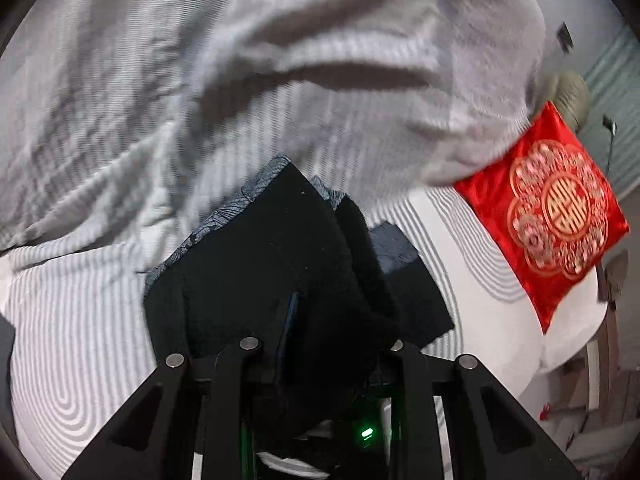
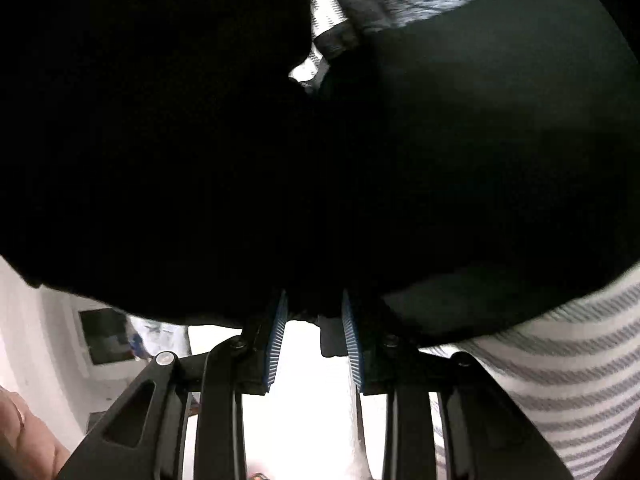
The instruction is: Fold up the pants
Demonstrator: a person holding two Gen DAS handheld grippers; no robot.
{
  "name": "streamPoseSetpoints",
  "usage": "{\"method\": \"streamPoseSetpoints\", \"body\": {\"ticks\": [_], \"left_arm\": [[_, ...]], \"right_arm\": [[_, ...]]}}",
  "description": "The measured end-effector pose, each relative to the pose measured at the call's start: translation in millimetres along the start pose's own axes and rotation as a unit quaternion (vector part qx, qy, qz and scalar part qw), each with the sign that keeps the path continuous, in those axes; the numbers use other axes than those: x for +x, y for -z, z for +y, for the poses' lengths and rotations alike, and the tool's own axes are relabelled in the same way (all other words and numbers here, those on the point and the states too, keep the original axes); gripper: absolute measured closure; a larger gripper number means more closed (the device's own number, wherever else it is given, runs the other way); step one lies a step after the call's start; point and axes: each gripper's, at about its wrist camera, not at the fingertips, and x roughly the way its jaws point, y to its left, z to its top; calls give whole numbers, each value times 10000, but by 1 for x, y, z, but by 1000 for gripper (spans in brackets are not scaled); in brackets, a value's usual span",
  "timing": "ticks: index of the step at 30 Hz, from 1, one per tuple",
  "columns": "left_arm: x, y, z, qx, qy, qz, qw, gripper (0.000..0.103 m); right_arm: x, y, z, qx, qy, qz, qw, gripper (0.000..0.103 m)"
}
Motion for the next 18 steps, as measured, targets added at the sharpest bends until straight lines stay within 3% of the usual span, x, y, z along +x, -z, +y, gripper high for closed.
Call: {"method": "streamPoseSetpoints", "body": {"ticks": [9, 18], "left_arm": [[35, -1, -49, 374, -132, 397, 9984, 77], [75, 19, -82, 744, -524, 615, 9940, 77]], "right_arm": [[-46, 7, -55, 386, -452, 90, 9982, 73], [-119, 39, -130, 745, -243, 231, 9967, 73]]}}
